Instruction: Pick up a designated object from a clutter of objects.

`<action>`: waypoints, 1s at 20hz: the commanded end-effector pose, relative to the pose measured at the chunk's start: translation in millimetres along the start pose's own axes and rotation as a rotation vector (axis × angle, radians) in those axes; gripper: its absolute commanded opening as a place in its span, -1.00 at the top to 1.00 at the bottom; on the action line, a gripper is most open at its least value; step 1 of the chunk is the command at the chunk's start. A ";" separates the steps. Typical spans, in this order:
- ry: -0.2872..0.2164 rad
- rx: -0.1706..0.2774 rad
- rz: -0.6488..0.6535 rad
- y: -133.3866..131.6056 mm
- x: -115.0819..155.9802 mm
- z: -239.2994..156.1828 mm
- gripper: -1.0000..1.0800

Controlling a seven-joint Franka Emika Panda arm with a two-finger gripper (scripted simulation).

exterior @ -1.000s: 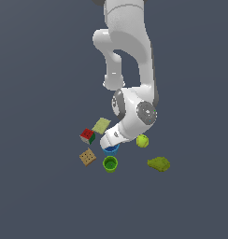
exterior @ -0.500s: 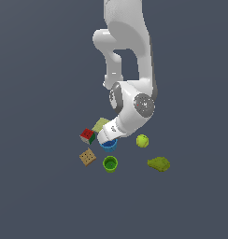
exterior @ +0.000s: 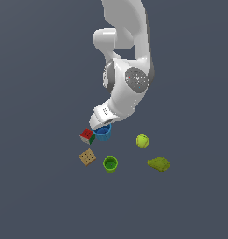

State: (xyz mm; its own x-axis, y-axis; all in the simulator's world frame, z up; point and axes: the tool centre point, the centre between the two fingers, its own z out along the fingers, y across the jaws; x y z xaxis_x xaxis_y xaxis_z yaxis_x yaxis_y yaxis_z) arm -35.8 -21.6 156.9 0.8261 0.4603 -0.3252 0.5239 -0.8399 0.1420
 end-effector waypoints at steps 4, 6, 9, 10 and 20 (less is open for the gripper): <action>0.003 0.000 0.001 12.0 -42.0 -33.3 1.00; 0.003 0.001 0.001 16.4 -57.8 -45.6 1.00; 0.003 0.001 0.001 23.3 -82.3 -64.8 1.00; 0.003 0.001 0.001 25.6 -90.7 -71.4 1.00; 0.004 0.002 0.001 50.6 -174.1 -138.3 1.00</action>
State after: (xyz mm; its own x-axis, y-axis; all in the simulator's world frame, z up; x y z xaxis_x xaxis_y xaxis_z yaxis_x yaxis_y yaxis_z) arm -118.3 -98.7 335.9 0.8271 0.4601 -0.3230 0.5225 -0.8410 0.1400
